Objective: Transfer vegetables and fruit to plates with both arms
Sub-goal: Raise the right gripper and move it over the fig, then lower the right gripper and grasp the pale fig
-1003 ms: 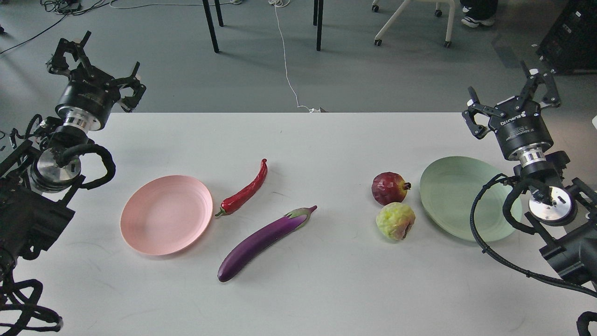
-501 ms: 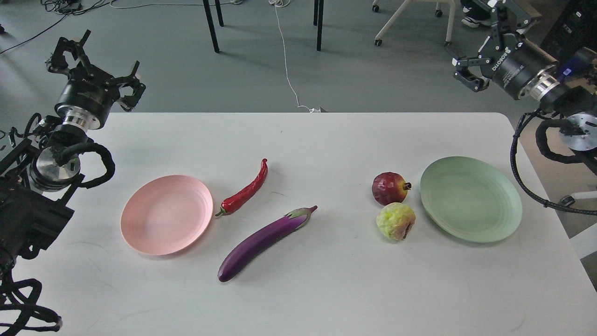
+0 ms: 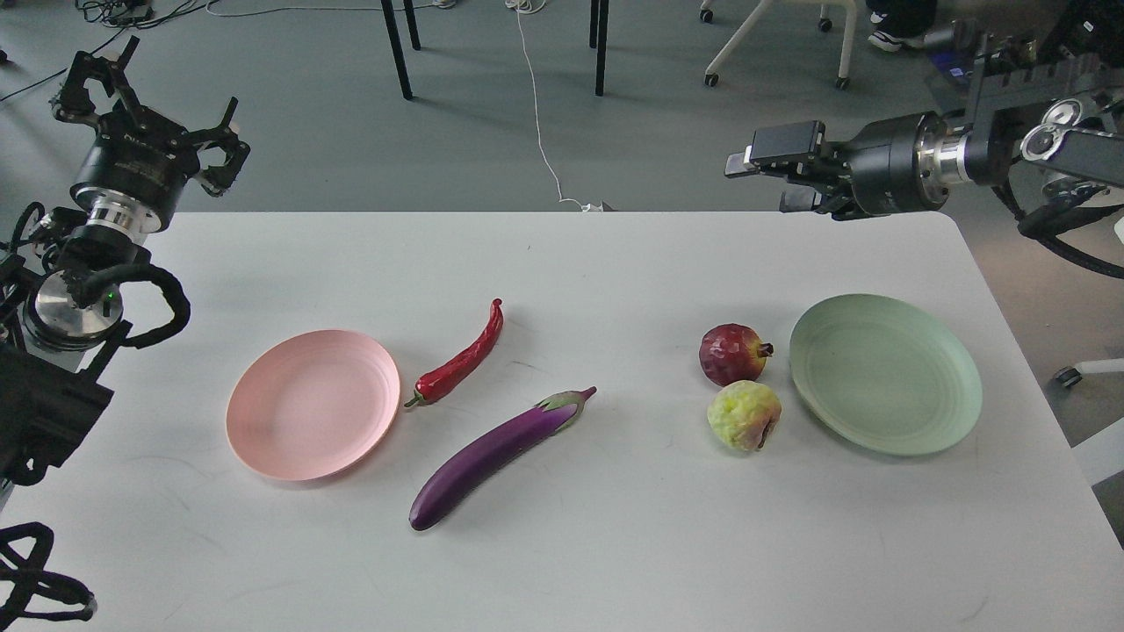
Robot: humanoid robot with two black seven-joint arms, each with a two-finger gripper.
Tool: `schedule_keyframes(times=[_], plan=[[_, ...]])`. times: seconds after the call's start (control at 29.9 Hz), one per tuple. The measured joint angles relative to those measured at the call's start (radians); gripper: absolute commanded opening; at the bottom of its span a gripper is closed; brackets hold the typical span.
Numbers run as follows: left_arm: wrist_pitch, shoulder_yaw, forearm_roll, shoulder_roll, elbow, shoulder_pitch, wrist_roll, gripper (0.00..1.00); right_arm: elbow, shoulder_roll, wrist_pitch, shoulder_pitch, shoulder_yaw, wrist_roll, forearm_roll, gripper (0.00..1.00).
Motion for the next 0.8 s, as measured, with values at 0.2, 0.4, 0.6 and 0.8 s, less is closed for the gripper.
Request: schedule_keyframes(times=[0.2,0.4,0.6,0.8], plan=[[-0.008,0.006,0.002,0.009,-0.022,0.0,0.002,0.98,0.112,0.109,-0.061,0.081,-0.254,0.003,-0.027,0.98],[-0.006,0.008,0.002,0.05,-0.075,0.009,0.002,0.98,0.126,0.231,-0.11,0.086,-0.385,0.064,-0.09,0.95],[-0.005,0.008,0.004,0.073,-0.084,0.022,0.002,0.98,0.127,0.315,-0.144,0.052,-0.415,0.096,-0.16,0.95],[0.004,0.008,0.004,0.07,-0.084,0.024,0.001,0.98,0.117,0.328,-0.194,-0.013,-0.428,0.092,-0.228,0.95]])
